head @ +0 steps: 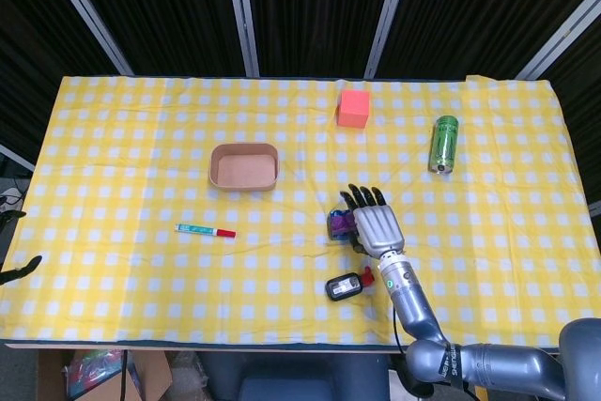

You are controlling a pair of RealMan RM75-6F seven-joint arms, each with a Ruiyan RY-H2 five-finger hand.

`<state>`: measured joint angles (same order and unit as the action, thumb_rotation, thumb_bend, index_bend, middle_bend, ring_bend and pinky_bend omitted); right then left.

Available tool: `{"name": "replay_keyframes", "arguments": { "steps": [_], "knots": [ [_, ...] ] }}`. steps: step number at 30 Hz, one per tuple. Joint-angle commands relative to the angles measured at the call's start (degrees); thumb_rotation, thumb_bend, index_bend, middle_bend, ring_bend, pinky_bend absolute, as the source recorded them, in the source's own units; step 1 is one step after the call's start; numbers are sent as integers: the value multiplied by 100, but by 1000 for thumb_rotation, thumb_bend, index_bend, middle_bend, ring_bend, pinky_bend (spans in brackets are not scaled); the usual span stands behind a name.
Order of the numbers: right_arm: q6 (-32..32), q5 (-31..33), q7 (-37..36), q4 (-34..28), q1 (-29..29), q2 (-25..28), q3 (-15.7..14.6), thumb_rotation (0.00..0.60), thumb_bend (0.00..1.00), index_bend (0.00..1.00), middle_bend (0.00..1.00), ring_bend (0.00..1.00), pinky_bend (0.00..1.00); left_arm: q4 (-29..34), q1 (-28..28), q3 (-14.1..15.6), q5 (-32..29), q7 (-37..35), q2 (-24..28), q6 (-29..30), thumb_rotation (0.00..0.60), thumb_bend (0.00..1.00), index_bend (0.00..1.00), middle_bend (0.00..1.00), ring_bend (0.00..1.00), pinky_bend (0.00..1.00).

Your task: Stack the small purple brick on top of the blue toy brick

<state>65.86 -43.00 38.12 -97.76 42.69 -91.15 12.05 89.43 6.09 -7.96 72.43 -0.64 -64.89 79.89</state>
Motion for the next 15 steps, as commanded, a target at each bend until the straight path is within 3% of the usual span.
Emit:
{"name": "replay_keyframes", "arguments": {
  "steps": [1,11,15],
  "knots": [
    [-11,48,24,-43,5,42,-13,600,780,1,0,0,0,6,-1,3,3,-1,3,-2,600,210,270,91,0,47],
    [-47,218,56,-48,30,105,-61,600,780,1,0,0,0,17,4,4,-16,23,3,-14,600,210,270,92,0,47],
    [-2,179,32,-146,11,187,-77,600,781,47,0,0,0,19,5,8,-7,8,10,-19,600,210,270,92,0,47]
  ]
}}
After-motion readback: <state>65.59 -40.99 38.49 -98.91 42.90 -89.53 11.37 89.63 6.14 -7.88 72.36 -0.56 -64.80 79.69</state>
